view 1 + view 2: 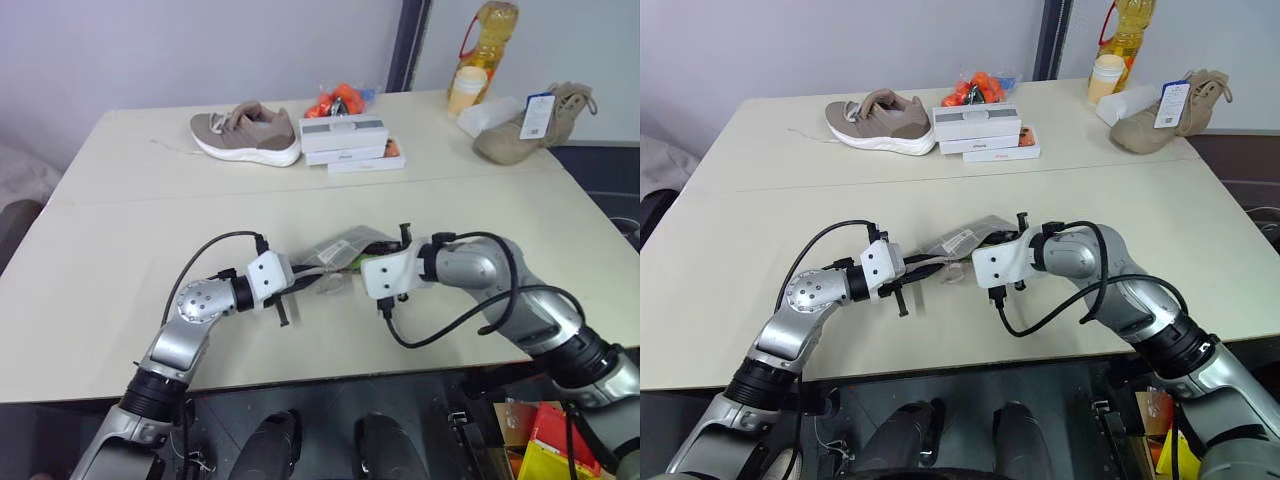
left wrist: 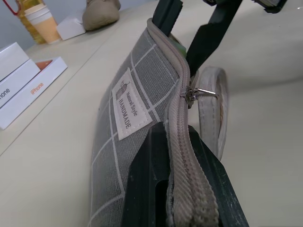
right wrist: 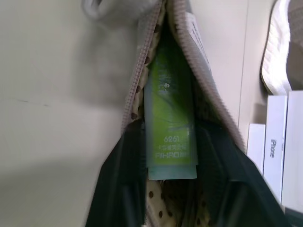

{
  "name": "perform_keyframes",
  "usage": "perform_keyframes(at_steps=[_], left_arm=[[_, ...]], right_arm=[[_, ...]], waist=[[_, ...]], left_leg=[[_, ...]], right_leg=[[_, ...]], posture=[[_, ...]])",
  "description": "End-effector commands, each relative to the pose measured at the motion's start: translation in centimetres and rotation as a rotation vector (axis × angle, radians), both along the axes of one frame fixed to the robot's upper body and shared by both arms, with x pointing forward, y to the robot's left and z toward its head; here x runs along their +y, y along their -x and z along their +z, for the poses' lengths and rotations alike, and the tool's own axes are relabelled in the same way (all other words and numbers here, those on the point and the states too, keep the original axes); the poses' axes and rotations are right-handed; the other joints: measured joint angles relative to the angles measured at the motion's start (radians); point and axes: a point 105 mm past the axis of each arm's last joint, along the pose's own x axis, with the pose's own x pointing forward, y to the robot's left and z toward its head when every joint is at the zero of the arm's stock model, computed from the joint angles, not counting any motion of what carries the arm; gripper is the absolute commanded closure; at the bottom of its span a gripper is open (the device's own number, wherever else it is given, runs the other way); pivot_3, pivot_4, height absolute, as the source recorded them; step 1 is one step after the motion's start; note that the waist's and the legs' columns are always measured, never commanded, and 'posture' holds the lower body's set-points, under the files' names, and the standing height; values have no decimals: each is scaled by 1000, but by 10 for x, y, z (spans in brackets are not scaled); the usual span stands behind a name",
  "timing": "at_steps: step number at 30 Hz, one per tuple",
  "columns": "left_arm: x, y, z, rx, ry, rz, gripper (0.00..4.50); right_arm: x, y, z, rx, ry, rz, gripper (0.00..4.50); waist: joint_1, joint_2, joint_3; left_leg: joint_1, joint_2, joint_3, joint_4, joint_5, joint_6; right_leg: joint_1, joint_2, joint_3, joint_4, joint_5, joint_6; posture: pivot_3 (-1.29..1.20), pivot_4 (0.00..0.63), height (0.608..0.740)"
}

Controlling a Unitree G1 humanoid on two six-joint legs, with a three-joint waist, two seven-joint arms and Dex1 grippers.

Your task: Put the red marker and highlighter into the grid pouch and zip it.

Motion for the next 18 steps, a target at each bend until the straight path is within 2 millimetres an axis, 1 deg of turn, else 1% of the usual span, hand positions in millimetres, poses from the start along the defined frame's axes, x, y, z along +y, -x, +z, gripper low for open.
perform_keyframes(at_steps=[1, 3, 4, 6, 8, 9, 11, 13, 16, 18], left_arm=[[0, 1, 17, -57, 42, 3, 4500], [2, -1, 18, -52, 58, 28, 4500], [4, -5, 20, -45, 82, 53, 4500], [8, -16, 29, -12, 175, 128, 4500], [8, -27, 38, 21, 253, 169, 4500], [6, -29, 42, 30, 278, 174, 4500], [2, -36, 49, 57, 330, 184, 4500], [-5, -44, 55, 110, 396, 186, 4500], [-17, -49, 58, 187, 444, 167, 4500], [-22, -50, 58, 229, 462, 155, 4500]], right_arm=[[3, -2, 23, -71, -64, 14, 1181], [1, -4, 34, -82, -137, -10, 125], [-1, -4, 42, -75, -193, -26, 51], [-7, -2, 61, 2, -380, -77, 51], [-11, 2, 83, 116, -600, -104, 51], [-14, 4, 87, 159, -657, -114, 51], [-19, 9, 87, 223, -700, -131, 51], [-24, 10, 79, 304, -749, -173, 51], [-23, 13, 63, 419, -814, -227, 51], [-20, 14, 55, 457, -838, -246, 51]], waist=[[0, 0, 0], [0, 0, 0], [1, 0, 0], [1, 0, 0], [3, -1, 0], [4, -1, 1], [5, -1, 1], [6, -1, 0], [4, -1, 0], [-3, -1, 0]], left_leg=[[0, 0, 0, 0, 0, 0], [0, 0, 0, 0, 0, 0], [0, 0, 0, 0, 0, 0], [0, 0, 0, 0, 0, 0], [0, 0, -1, 0, 0, 0], [0, 0, -2, 1, 0, 0], [0, 0, -3, 1, 0, 0], [0, -1, -2, 1, 0, 0], [0, -1, -2, 2, 0, 1], [0, -1, -2, 2, 0, 1]], right_leg=[[0, 0, 0, 0, 0, 0], [0, 0, 0, 0, 0, 0], [0, 0, 0, 0, 0, 0], [0, 0, 0, 0, 0, 0], [0, 0, 0, 0, 0, 0], [1, 0, 0, 0, 0, 0], [1, 1, 0, 0, 0, 0], [2, 1, -1, 0, 0, 0], [2, 1, -1, 0, 0, 0], [2, 1, -1, 0, 0, 0]], posture=[[0, 150, 740], [0, 150, 740], [0, 150, 740], [0, 150, 740], [0, 150, 740], [0, 150, 740], [0, 150, 740], [0, 150, 740], [0, 150, 740], [0, 150, 740]])
